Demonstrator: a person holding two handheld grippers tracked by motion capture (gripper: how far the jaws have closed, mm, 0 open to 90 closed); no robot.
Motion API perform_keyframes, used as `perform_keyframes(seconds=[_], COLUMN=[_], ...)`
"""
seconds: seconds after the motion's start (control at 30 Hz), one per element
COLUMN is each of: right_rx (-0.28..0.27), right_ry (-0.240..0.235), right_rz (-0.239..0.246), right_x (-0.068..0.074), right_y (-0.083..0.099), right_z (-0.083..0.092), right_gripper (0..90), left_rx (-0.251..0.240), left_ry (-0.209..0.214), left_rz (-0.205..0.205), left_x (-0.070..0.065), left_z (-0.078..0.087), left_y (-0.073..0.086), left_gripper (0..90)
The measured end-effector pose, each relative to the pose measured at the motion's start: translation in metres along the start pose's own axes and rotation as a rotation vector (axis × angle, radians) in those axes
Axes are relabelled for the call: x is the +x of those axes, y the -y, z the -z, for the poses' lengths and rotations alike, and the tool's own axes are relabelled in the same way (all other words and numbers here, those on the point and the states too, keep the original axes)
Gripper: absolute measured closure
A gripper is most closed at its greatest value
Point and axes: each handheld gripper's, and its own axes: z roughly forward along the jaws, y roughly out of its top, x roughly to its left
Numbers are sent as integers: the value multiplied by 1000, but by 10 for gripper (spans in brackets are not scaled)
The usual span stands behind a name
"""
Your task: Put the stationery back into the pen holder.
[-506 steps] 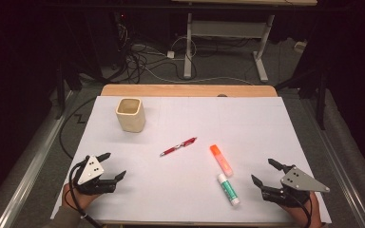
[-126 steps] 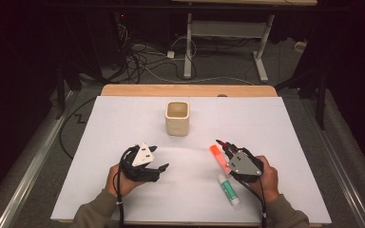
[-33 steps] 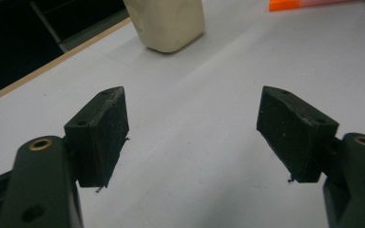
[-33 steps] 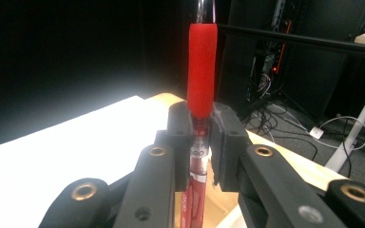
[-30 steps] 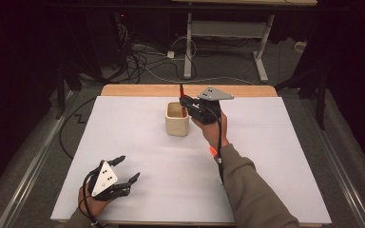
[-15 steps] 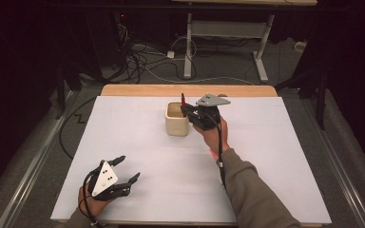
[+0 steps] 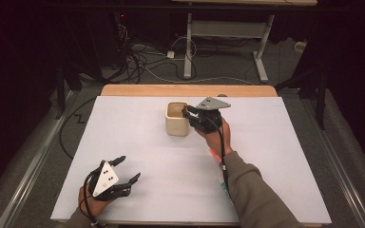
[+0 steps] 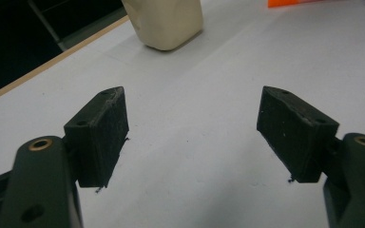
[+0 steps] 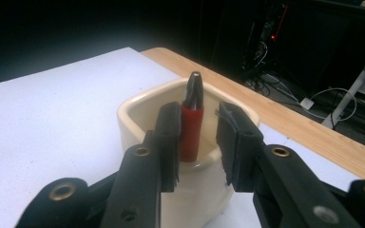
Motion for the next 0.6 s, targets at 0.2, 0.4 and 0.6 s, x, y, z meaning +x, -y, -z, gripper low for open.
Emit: perform_keyframes(seconds=[0.2,0.4,0.6], right_rx=[-3,-33,-45], right_ry=[21,34,68], right_rz=[27,62,107], right_x=[0,3,4], right_y=[-1,-3,-5], right_z=[11,29,53], right_gripper=[651,605,526], left_rx=[5,3,5], left_ry=[-2,2,2], left_rz=[-1,0,1], left_x=[0,-1,0], left_z=[0,-1,-1], left_y=[0,-2,-1], left_gripper=[250,240,236])
